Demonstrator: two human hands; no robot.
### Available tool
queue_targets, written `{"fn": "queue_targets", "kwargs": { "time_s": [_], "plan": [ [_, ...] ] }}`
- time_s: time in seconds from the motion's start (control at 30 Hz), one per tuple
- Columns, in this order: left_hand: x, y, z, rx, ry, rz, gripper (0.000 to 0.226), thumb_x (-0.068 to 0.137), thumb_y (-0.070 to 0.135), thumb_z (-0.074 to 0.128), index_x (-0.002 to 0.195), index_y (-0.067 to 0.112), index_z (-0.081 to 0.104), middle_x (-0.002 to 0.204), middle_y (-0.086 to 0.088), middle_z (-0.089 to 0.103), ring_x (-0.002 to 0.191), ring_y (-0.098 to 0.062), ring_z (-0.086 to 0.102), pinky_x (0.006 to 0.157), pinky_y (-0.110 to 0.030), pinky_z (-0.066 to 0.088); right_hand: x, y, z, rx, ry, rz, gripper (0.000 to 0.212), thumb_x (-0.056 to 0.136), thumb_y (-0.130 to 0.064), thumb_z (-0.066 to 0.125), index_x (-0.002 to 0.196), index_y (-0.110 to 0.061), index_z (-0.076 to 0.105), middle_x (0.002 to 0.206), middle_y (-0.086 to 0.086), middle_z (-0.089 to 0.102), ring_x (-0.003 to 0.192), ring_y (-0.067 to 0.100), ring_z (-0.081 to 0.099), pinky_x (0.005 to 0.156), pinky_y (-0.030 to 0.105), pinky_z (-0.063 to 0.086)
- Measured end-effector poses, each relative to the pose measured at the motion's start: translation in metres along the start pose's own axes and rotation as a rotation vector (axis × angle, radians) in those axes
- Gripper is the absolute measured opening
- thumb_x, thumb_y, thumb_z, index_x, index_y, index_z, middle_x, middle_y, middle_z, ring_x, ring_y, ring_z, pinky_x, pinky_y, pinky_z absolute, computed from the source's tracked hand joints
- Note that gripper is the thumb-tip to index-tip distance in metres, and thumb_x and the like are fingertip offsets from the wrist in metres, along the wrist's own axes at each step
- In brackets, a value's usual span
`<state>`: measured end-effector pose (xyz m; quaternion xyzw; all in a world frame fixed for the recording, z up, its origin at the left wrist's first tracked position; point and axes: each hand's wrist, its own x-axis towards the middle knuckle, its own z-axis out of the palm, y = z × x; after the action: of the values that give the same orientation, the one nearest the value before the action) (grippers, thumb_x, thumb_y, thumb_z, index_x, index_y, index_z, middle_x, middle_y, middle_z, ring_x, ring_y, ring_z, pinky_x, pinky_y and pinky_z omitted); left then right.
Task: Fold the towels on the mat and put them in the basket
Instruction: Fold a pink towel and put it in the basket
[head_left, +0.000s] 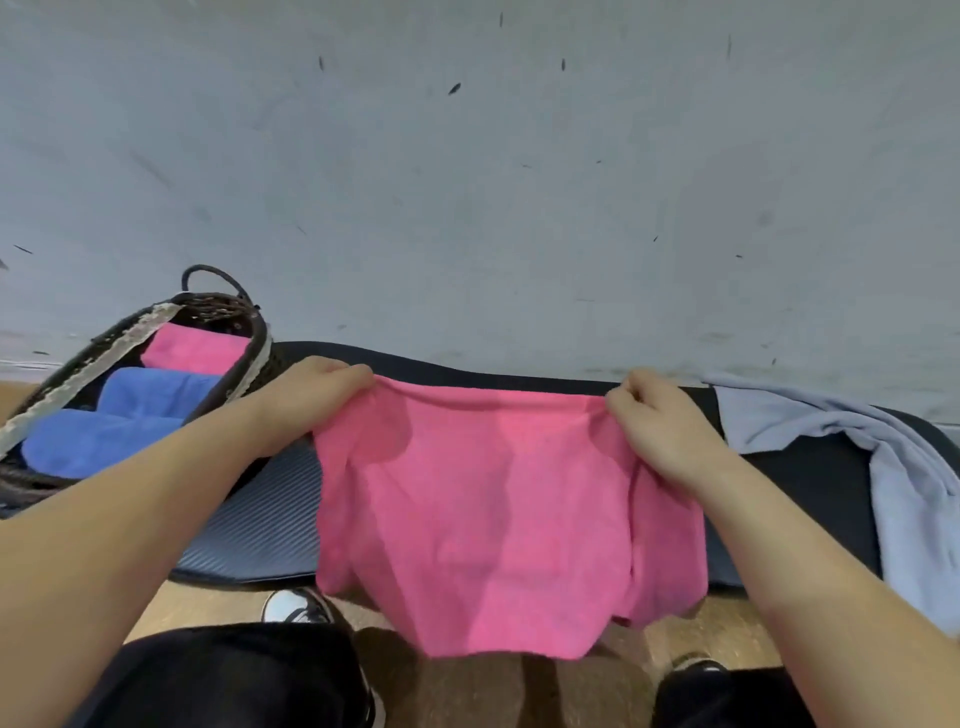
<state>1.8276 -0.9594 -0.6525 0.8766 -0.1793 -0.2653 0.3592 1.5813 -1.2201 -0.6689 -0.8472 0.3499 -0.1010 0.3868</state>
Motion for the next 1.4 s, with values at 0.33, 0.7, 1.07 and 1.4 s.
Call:
{"fn": "queue_targets", "kwargs": {
  "time_s": [0.33, 0.7, 1.07, 1.4],
  "plan": [
    [0.106, -0.022, 0.024, 0.559, 0.305, 0.145, 0.009, 0.09, 0.021, 0.058, 0.097, 0.018, 0.054, 0.093, -0.008, 0.065, 0.085, -0.033, 0.062, 0.071, -0.04, 0.051, 0.076, 0.033, 0.065, -0.328, 0.316, -0.111, 0.014, 0.096, -0.032, 0.058, 0.091, -0.019, 0.055, 0.089, 0.004, 0.064, 0.091, 0.034, 0.058, 0.07, 0.038, 0.036],
    [0.016, -0.04, 0.071, 0.638, -0.059, 0.194, 0.082, 0.089, 0.046, 0.066, 0.157, 0.018, 0.031, 0.165, -0.015, 0.021, 0.154, -0.035, 0.02, 0.124, -0.043, 0.022, 0.017, -0.004, 0.084, -0.553, -0.335, -0.133, 0.076, 0.091, -0.066, 0.047, 0.154, -0.025, 0.036, 0.157, 0.012, 0.037, 0.148, 0.035, 0.031, 0.122, 0.048, 0.028],
    [-0.023, -0.114, 0.082, 0.837, -0.02, 0.222, 0.086, 0.083, 0.089, 0.006, 0.155, 0.05, -0.019, 0.168, 0.002, -0.026, 0.152, -0.034, -0.027, 0.122, -0.061, -0.012, -0.01, -0.007, 0.114, -0.762, -0.625, -0.005, 0.104, 0.081, -0.092, 0.027, 0.152, -0.043, -0.032, 0.153, 0.009, -0.049, 0.146, 0.039, -0.039, 0.122, 0.063, -0.011],
    [-0.031, -0.11, 0.065, 0.816, 0.021, 0.228, 0.09, 0.081, 0.086, -0.004, 0.161, 0.042, -0.004, 0.171, -0.002, -0.012, 0.157, -0.033, -0.014, 0.125, -0.058, -0.004, -0.009, -0.004, 0.091, -0.541, -0.482, -0.296, 0.085, 0.096, -0.069, 0.045, 0.164, -0.036, 0.005, 0.171, 0.003, -0.015, 0.157, 0.025, -0.016, 0.128, 0.046, -0.003]
  ]
}}
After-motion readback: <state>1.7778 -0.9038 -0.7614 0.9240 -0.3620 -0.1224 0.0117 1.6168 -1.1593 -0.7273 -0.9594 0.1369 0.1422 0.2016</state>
